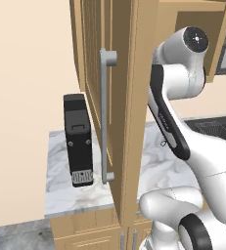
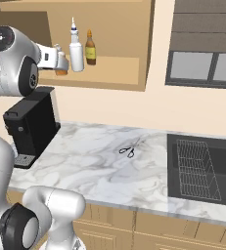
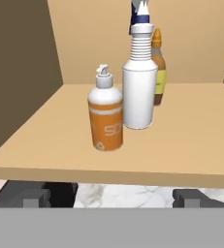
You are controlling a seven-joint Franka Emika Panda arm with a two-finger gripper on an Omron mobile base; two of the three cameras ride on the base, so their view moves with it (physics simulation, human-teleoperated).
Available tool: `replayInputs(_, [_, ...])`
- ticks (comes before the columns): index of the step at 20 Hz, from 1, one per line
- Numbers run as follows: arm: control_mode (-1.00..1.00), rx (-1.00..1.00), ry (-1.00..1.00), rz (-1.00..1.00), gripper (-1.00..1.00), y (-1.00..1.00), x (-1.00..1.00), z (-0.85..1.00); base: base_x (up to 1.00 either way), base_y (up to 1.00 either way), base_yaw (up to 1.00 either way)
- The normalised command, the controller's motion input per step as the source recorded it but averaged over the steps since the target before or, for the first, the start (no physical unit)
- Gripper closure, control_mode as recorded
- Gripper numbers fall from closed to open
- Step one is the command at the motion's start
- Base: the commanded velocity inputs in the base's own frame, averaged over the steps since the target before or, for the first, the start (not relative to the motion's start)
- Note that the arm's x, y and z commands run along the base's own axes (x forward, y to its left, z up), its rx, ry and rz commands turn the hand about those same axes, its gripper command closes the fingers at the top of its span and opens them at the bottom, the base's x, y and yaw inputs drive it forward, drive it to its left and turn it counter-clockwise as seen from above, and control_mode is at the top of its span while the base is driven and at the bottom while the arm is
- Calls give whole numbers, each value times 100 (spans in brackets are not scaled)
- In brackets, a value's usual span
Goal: Pick the spray and soap dispenser from the cabinet and place them on the counter.
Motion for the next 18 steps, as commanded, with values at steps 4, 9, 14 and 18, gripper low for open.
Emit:
replayInputs(4, [-100, 0, 0, 0, -100, 3, 18, 0, 0, 0, 0])
replayInputs(9, [-100, 0, 1, 0, -100, 0, 23, 0, 0, 0, 0])
replayInputs(14, [-100, 0, 0, 0, -100, 0, 23, 0, 0, 0, 0])
replayInputs(18, [-100, 0, 0, 0, -100, 0, 20, 0, 0, 0, 0])
